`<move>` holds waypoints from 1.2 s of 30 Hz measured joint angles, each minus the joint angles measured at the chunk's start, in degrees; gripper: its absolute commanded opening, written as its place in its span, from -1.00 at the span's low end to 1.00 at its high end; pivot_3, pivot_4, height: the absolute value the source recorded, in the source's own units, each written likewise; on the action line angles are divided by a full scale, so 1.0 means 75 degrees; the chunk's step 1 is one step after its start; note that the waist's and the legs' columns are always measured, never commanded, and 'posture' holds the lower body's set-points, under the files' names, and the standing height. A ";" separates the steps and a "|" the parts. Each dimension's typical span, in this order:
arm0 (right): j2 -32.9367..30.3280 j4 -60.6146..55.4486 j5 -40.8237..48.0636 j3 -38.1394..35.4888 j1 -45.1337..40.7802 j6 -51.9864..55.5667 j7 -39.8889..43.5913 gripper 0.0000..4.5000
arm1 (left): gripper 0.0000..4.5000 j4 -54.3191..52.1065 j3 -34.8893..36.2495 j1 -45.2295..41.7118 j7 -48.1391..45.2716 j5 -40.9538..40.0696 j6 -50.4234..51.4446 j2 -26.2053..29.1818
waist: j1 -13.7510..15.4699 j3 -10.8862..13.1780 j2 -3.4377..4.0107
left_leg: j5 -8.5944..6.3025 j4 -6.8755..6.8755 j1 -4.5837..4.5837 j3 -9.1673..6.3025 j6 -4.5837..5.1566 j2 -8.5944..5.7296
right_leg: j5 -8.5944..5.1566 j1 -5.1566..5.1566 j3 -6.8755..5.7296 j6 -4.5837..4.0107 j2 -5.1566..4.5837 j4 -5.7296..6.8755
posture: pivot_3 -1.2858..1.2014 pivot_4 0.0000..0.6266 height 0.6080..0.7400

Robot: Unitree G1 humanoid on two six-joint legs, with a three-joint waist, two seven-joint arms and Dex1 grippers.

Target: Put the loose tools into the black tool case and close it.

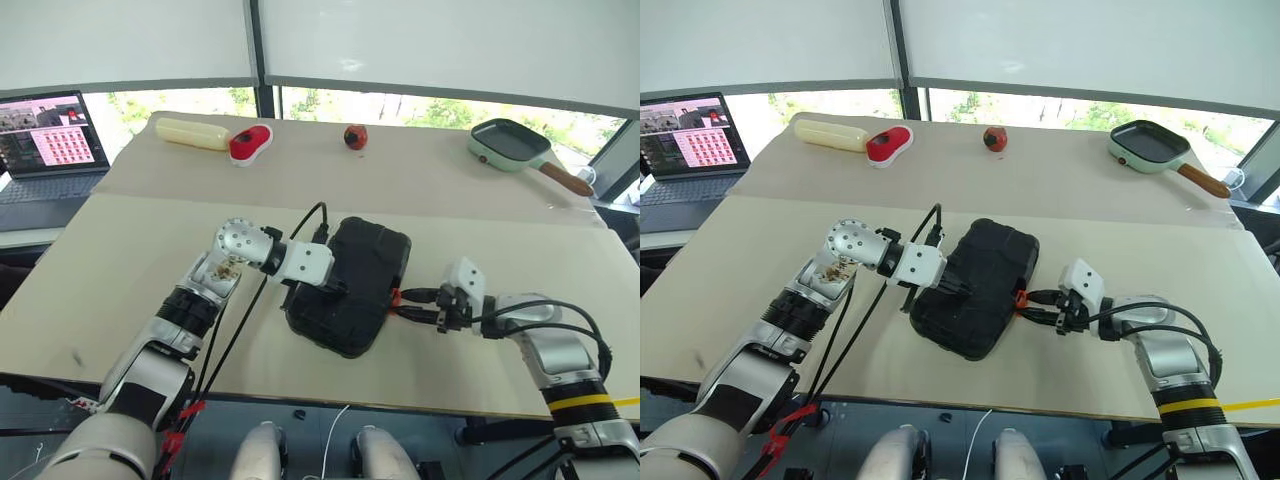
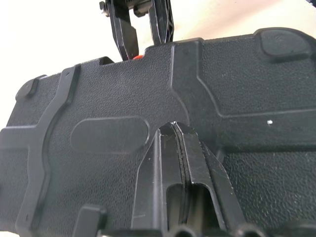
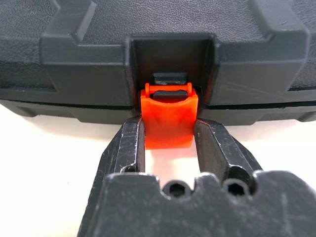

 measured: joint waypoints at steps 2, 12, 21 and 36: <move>-0.0058 -0.0069 0.0008 -0.0020 0.0049 0.0003 -0.0008 -0.46 | -1.00 0.0014 -0.0001 -0.0001 0.0009 0.0000 -0.0005 -0.0029 | 0.0018 0.0000 0.0001 | 0.0000 0.0000 -0.0001 0.0000 0.0000 -0.0003 | -0.0001 0.0000 0.0000 0.0002 -0.0002 -0.0001 | 0.03 -0.52 1.00; -0.0261 -0.0357 0.0151 -0.0176 0.0215 0.0153 -0.0037 0.40 | -1.00 0.0133 -0.0012 -0.0062 0.0035 0.0002 -0.0051 -0.0089 | 0.0055 0.0000 0.0000 | 0.0000 0.0000 -0.0005 0.0000 0.0001 -0.0003 | 0.0000 0.0000 -0.0001 0.0002 -0.0003 -0.0007 | 0.03 -0.52 1.00; -0.0659 0.0017 -0.0020 -0.0397 0.0665 0.0113 -0.0094 -0.24 | -1.00 0.0198 -0.0012 -0.0072 0.0079 0.0012 -0.0114 -0.0125 | 0.0044 0.0000 0.0000 | 0.0000 0.0000 -0.0002 0.0000 0.0001 -0.0003 | 0.0000 0.0002 -0.0001 0.0002 -0.0003 -0.0008 | 0.03 -0.52 1.00; 0.0143 0.0557 -0.0884 0.0234 -0.0054 -0.0421 -0.0722 -0.99 | -1.00 0.0320 -0.0011 -0.0104 0.0102 0.0056 -0.0124 -0.0212 | -0.0033 -0.0003 -0.0004 | 0.0000 0.0000 0.0009 -0.0002 0.0001 0.0004 | 0.0000 0.0010 -0.0002 0.0001 0.0004 -0.0006 | 0.03 -0.52 1.00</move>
